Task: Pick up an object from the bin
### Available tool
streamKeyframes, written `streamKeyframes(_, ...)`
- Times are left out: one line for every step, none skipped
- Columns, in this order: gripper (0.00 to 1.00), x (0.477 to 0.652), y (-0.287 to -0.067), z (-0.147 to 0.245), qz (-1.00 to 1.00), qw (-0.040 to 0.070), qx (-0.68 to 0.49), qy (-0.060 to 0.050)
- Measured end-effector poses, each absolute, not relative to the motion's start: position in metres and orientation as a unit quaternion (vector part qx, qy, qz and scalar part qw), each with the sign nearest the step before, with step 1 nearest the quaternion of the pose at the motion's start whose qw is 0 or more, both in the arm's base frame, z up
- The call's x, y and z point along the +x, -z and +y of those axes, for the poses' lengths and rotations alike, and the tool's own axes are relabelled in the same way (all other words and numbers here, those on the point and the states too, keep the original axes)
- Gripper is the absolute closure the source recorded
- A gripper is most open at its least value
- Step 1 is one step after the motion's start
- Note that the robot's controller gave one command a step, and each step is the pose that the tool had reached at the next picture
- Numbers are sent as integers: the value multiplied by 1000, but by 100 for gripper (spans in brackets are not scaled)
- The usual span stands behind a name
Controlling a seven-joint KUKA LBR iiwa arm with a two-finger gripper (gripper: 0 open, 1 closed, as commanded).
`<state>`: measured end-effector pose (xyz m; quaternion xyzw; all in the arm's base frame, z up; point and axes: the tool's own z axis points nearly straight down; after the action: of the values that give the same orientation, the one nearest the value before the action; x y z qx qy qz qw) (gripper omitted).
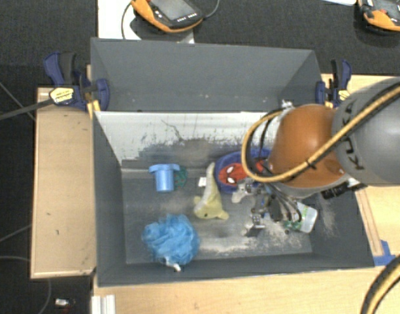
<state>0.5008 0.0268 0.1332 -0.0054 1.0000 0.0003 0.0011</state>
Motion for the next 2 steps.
streamKeyframes(0, 540, -82, 59, 997, 4, 81, -1)
streamKeyframes(0, 541, -103, 77, 1000, 2, 16, 0)
